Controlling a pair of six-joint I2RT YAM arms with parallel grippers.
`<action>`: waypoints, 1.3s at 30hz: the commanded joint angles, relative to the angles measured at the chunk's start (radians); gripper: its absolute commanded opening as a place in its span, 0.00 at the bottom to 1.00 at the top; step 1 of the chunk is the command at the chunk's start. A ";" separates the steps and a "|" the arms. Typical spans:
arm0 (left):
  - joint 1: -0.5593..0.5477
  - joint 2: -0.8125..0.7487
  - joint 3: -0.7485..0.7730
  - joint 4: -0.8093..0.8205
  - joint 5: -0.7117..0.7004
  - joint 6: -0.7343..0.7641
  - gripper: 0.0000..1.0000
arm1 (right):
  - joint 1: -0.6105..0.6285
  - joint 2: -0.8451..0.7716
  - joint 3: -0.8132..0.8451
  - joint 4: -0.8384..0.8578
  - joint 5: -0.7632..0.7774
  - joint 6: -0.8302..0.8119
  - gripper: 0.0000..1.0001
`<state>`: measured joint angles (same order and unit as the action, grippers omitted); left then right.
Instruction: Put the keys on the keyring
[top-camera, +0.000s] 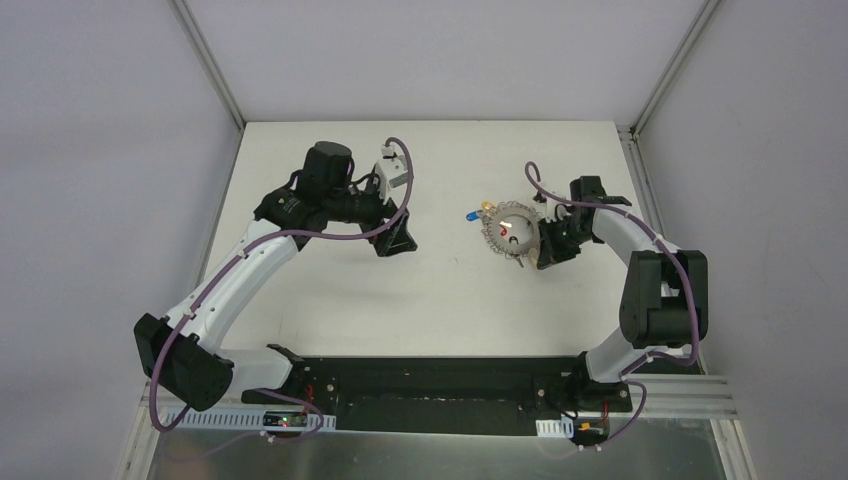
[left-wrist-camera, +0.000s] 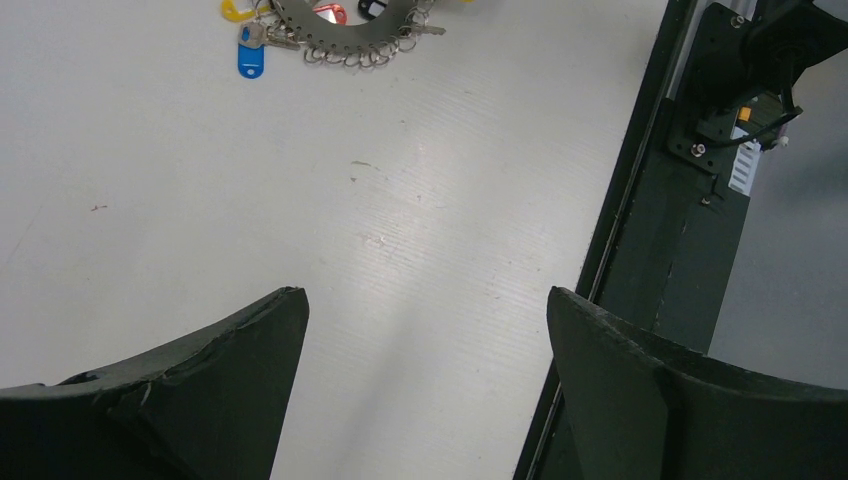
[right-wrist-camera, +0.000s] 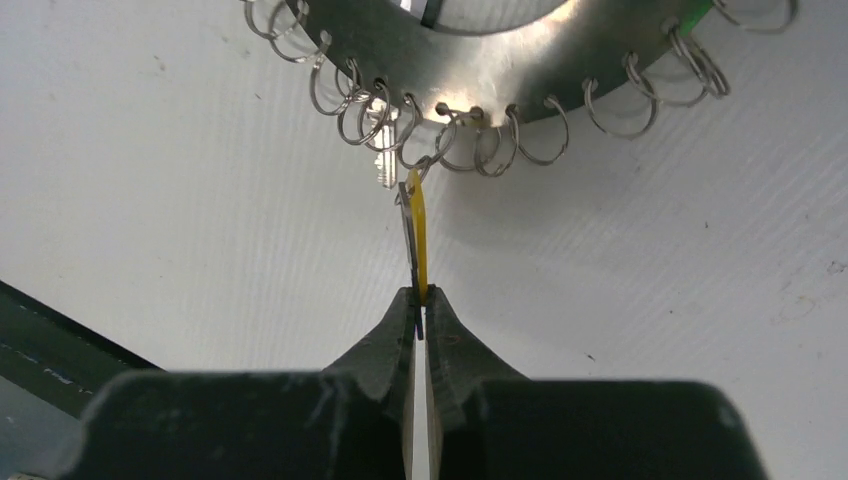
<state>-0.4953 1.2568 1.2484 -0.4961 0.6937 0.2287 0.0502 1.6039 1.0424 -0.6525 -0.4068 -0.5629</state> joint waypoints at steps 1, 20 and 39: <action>0.011 -0.023 0.015 -0.027 -0.006 0.028 0.92 | -0.002 -0.019 -0.032 0.011 0.084 -0.026 0.00; 0.012 -0.060 0.030 -0.104 -0.185 0.046 0.99 | -0.009 -0.027 -0.165 0.040 0.135 -0.008 0.19; 0.016 -0.228 -0.052 -0.131 -0.539 0.070 0.99 | -0.047 -0.344 -0.063 -0.104 0.166 0.033 0.98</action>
<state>-0.4950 1.0859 1.2285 -0.6407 0.2958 0.2878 0.0086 1.3571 0.8898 -0.6891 -0.2558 -0.5461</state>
